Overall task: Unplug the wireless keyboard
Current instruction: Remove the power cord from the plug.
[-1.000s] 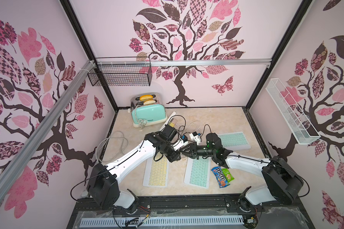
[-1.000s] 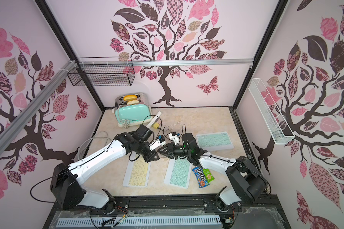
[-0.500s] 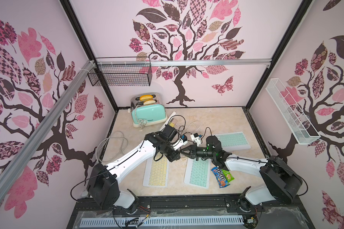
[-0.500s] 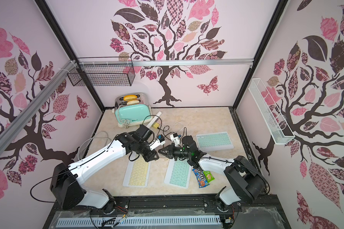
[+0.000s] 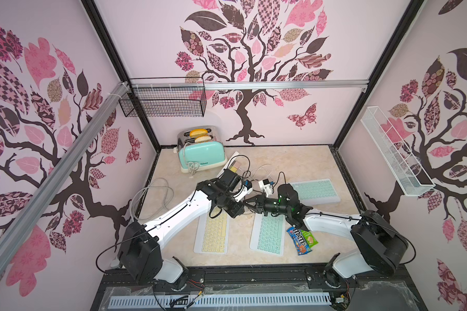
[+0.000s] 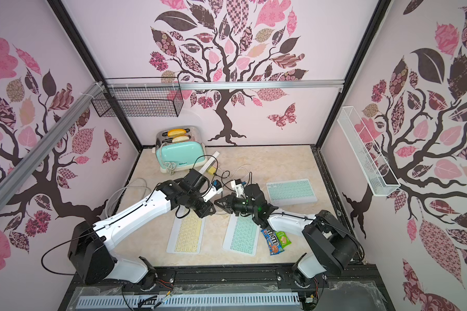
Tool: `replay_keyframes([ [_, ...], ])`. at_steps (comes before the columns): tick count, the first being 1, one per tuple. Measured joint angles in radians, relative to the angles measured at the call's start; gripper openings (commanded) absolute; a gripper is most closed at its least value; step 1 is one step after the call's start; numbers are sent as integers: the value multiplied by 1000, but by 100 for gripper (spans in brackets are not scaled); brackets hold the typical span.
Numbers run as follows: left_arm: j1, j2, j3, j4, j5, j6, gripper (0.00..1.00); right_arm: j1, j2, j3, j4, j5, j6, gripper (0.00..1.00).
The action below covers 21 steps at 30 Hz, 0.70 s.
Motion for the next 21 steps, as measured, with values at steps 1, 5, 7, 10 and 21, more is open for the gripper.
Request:
replay_keyframes([
  [1, 0, -5, -2, 0, 0, 0, 0, -3, 3, 3, 2, -11, -4, 0],
  [5, 0, -14, -11, 11, -7, 0, 0, -28, 26, 8, 34, -77, -2, 0],
  [7, -3, -14, -13, 24, -27, -8, 0, -42, 35, 9, 49, -103, -2, 0],
  [10, -16, -14, -10, 42, -64, -29, 0, -53, 33, 12, 45, -104, -6, 0],
  [21, -31, -18, -8, 88, -88, -101, 0, -51, -23, 13, -19, -15, -61, 0],
])
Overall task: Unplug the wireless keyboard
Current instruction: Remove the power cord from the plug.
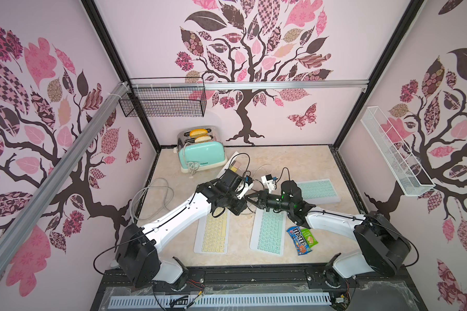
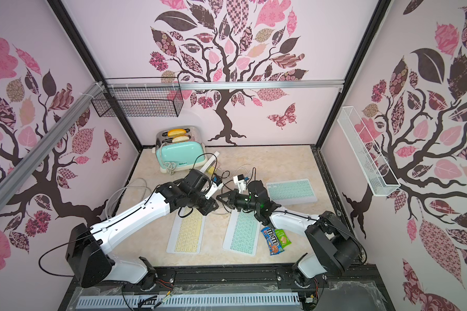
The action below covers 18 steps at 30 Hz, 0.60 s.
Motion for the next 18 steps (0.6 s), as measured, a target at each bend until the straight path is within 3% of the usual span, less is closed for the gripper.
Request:
replay_keyframes([
  [10, 12, -93, -43, 2, 43, 59, 0, -7, -2, -3, 73, -90, 40, 0],
  [18, 6, -53, -14, 16, 35, 40, 0, -14, -38, -29, 60, -26, 47, 0],
])
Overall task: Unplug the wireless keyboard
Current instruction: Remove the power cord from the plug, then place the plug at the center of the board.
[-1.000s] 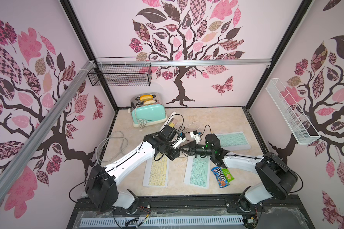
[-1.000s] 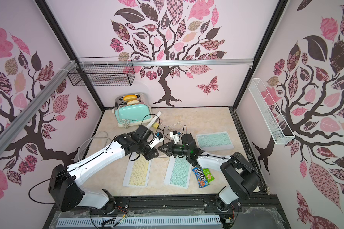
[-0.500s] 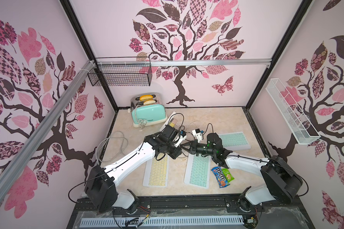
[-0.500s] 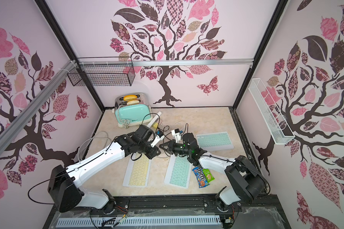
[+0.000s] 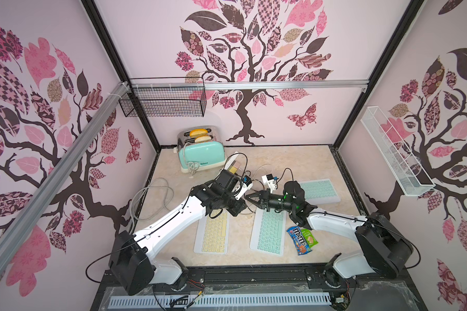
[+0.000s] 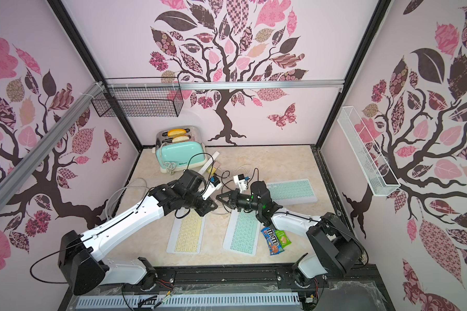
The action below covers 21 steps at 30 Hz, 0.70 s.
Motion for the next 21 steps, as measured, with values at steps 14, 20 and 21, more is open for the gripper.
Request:
replay_keyframes([
  [14, 14, -10, -9, -122, -13, 18, 0, -59, -91, -9, -133, 145, -85, 0],
  [20, 21, -17, -23, -139, -55, -85, 0, -79, -80, -18, -128, 219, -56, 0],
  [21, 20, -17, -26, -132, -66, -100, 0, -77, -76, -18, -129, 222, -56, 0],
])
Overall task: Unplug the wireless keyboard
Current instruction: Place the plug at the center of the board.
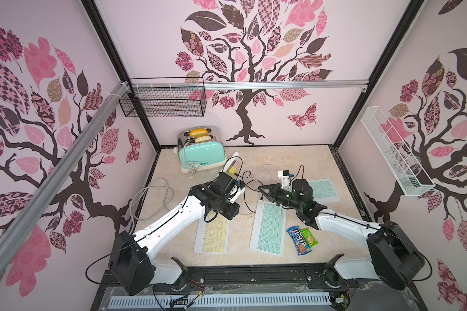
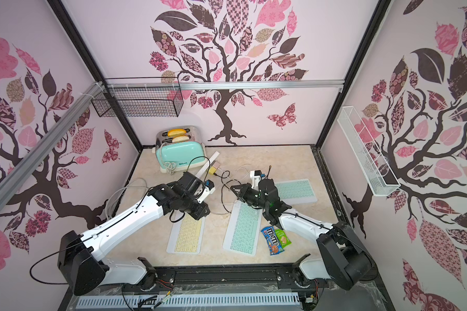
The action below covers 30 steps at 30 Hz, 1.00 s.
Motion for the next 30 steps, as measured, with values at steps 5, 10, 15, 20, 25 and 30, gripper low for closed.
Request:
replay_keyframes([
  [5, 30, -8, -15, 6, -63, -47, 0, 2, 3, 1, -16, -7, -15, 0],
  [10, 171, -73, -55, 8, -98, -95, 0, 3, 15, 34, -80, -73, -98, 0],
  [15, 327, -103, -98, 13, -155, -172, 0, 38, 49, 121, -187, -167, -252, 0],
  [20, 538, -71, -147, 35, -154, -252, 0, 124, 80, 191, -286, -220, -399, 0],
  [25, 686, -30, -202, 92, -103, -325, 0, 160, 135, 206, -328, -275, -488, 0],
  [30, 732, 39, -275, 171, -71, -380, 0, 157, 183, 206, -347, -290, -536, 0],
])
